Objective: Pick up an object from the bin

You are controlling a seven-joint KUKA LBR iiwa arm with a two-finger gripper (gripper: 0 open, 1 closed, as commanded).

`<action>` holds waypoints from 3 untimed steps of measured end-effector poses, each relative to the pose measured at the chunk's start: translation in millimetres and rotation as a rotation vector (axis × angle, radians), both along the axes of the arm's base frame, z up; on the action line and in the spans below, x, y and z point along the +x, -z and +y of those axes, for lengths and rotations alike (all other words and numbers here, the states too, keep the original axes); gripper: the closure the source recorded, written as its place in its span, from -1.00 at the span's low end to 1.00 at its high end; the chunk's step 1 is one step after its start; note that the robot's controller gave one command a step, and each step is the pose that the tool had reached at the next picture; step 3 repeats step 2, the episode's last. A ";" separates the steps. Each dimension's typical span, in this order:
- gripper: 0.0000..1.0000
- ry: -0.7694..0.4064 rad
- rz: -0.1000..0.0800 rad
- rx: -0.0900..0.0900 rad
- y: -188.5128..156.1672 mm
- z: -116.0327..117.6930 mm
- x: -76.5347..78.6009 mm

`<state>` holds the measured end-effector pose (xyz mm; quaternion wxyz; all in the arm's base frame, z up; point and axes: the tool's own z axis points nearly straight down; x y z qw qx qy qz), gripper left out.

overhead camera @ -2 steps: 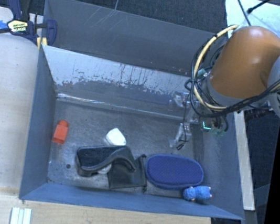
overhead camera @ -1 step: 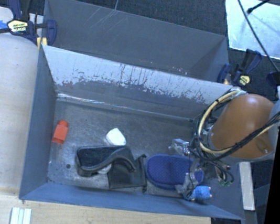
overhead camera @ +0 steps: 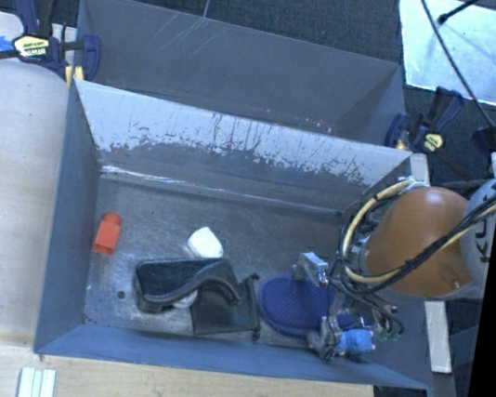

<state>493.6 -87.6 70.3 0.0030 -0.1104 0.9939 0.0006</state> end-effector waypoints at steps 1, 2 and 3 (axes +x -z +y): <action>1.00 -0.003 -0.008 -0.001 -4.4 0.7 2.7; 1.00 -0.026 -0.007 -0.004 -140.4 14.5 17.7; 1.00 -0.026 -0.007 -0.004 -140.4 14.5 17.7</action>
Offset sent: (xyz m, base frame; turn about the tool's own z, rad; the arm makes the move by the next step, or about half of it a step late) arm 0.0000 0.0000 0.0000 0.0000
